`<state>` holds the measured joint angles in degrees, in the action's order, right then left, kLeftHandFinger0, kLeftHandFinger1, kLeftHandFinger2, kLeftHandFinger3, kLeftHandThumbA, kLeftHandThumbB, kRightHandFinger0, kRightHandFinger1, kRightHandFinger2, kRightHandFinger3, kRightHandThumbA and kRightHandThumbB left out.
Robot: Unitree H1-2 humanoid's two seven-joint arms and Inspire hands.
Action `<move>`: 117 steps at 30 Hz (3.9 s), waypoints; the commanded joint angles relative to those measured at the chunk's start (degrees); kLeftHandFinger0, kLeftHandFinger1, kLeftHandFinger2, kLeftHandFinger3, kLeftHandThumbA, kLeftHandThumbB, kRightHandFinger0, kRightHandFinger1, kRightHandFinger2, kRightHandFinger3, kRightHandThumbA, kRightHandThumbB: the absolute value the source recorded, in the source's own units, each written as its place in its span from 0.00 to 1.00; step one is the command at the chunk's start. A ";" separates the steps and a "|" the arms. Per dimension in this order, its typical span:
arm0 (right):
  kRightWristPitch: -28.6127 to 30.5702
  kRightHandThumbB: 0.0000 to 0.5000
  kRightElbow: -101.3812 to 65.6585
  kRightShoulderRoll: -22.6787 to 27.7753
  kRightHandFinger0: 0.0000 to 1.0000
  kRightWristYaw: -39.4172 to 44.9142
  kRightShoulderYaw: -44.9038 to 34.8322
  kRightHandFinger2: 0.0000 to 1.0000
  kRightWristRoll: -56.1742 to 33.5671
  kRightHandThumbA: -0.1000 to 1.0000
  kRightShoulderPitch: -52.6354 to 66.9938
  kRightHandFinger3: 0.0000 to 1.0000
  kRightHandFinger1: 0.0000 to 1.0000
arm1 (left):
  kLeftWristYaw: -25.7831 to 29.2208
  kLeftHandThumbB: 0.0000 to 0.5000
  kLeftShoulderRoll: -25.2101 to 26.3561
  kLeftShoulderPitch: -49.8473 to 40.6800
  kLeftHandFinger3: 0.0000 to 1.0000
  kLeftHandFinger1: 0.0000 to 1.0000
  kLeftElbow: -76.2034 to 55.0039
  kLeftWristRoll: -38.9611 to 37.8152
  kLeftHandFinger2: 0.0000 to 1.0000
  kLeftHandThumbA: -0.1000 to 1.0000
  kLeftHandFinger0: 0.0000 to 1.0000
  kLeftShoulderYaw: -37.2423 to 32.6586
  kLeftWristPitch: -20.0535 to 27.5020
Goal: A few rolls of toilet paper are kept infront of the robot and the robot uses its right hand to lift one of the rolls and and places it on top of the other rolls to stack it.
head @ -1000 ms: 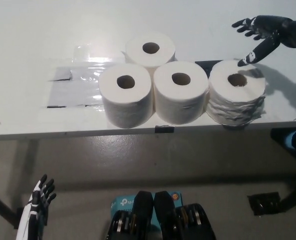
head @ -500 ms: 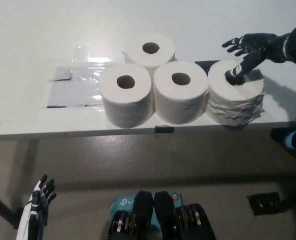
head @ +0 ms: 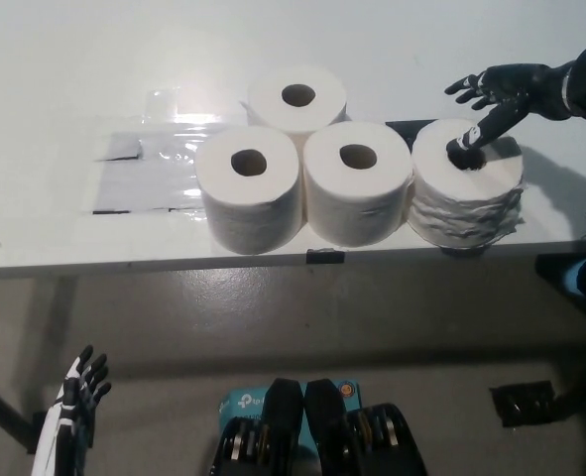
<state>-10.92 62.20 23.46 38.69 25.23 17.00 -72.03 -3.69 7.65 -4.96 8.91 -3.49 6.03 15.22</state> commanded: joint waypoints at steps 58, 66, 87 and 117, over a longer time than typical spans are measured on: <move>3.57 0.84 5.20 1.86 1.00 5.50 0.95 1.00 4.25 0.77 -7.86 1.00 1.00 | 0.04 0.42 1.00 0.90 1.00 1.00 -0.90 0.49 1.00 1.00 1.00 0.09 1.04; 4.63 0.85 6.20 1.45 1.00 6.54 1.44 1.00 4.42 0.80 -8.33 1.00 1.00 | -0.49 0.39 1.12 0.89 1.00 1.00 -0.27 -0.30 1.00 1.00 1.00 0.13 2.00; 9.39 0.87 11.79 -2.46 1.00 4.08 6.60 1.00 9.57 0.91 -8.95 1.00 1.00 | -0.34 0.41 1.05 1.27 1.00 1.00 -0.59 0.28 1.00 1.00 1.00 -0.20 1.44; 10.58 0.10 17.46 -1.44 0.00 -20.02 1.19 0.45 7.27 0.88 -0.44 0.31 0.20 | 0.10 0.39 1.25 1.33 1.00 1.00 -1.03 1.14 1.00 1.00 1.00 0.06 2.09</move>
<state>-3.28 79.99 18.62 26.87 31.19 28.70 -74.67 -3.68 7.84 -3.88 9.01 -2.94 5.97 15.38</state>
